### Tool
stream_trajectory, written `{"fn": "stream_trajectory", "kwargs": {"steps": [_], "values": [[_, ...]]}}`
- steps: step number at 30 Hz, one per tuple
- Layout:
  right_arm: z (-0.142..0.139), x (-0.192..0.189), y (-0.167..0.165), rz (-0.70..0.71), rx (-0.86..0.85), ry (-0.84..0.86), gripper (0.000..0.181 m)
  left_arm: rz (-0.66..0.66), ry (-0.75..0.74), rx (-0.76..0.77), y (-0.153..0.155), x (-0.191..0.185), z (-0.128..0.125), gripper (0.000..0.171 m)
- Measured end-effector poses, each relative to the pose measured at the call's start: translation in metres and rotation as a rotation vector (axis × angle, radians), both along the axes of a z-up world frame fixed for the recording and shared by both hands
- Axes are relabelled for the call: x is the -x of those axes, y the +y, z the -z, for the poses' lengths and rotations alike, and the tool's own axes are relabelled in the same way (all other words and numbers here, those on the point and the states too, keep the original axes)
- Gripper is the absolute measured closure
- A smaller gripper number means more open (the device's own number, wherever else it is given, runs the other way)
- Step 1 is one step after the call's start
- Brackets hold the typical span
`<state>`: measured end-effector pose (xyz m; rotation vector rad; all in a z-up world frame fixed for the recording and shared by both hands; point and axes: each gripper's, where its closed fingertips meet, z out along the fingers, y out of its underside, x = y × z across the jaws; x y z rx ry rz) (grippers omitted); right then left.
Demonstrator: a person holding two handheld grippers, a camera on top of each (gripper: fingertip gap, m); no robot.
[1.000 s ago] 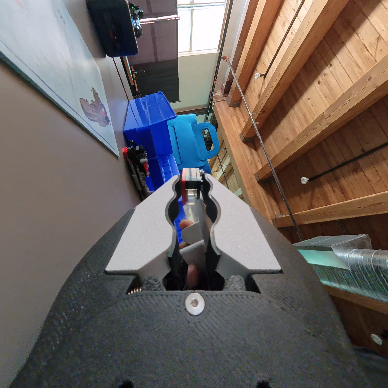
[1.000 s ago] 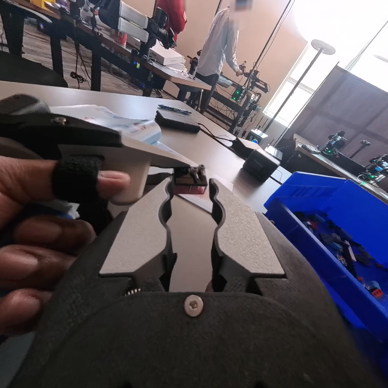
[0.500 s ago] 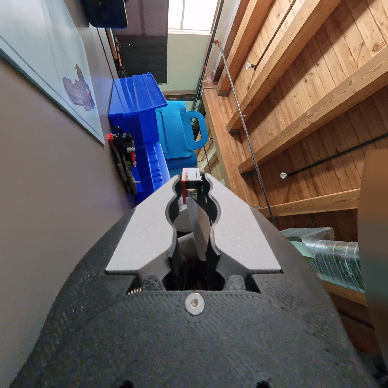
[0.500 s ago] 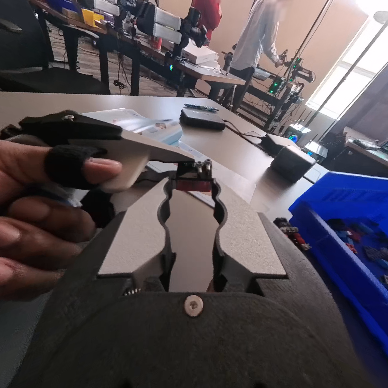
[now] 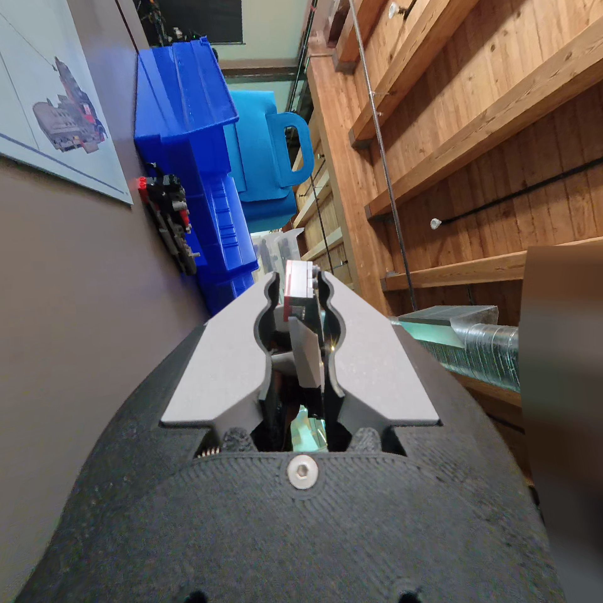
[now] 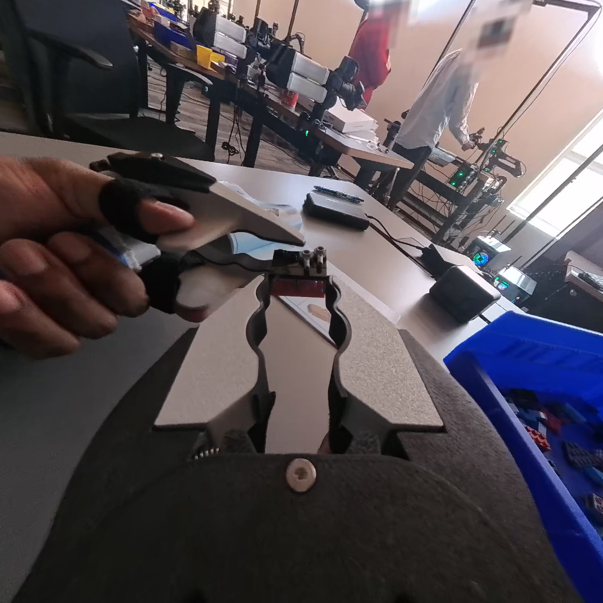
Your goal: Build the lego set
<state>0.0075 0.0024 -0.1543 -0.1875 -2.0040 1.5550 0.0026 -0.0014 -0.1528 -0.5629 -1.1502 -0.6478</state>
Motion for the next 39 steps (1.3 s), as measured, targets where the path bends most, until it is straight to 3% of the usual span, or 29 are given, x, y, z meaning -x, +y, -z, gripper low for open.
{"fn": "stream_trajectory", "kwargs": {"steps": [20, 24, 28, 31, 36, 39], "values": [[0.005, 0.002, -0.001, -0.021, -0.029, -0.044, 0.147, 0.013, -0.014, 0.002, 0.001, 0.0, 0.005, 0.154], [0.006, 0.002, 0.008, 0.0, -0.045, -0.146, 0.135, -0.031, -0.039, 0.017, -0.005, 0.004, 0.011, 0.154], [0.003, -0.002, 0.04, 0.04, -0.045, -0.25, 0.132, -0.069, -0.06, 0.047, -0.011, 0.006, 0.017, 0.154], [0.009, -0.001, 0.084, 0.113, -0.084, -0.312, 0.132, -0.084, -0.08, 0.065, -0.013, 0.007, 0.023, 0.154], [0.038, 0.002, 0.171, 0.276, -0.206, -0.407, 0.14, -0.081, -0.092, 0.094, -0.005, 0.006, 0.027, 0.154], [0.061, -0.008, 0.201, 0.295, -0.264, -0.5, 0.144, -0.057, -0.102, 0.093, 0.005, 0.003, 0.029, 0.154]]}}
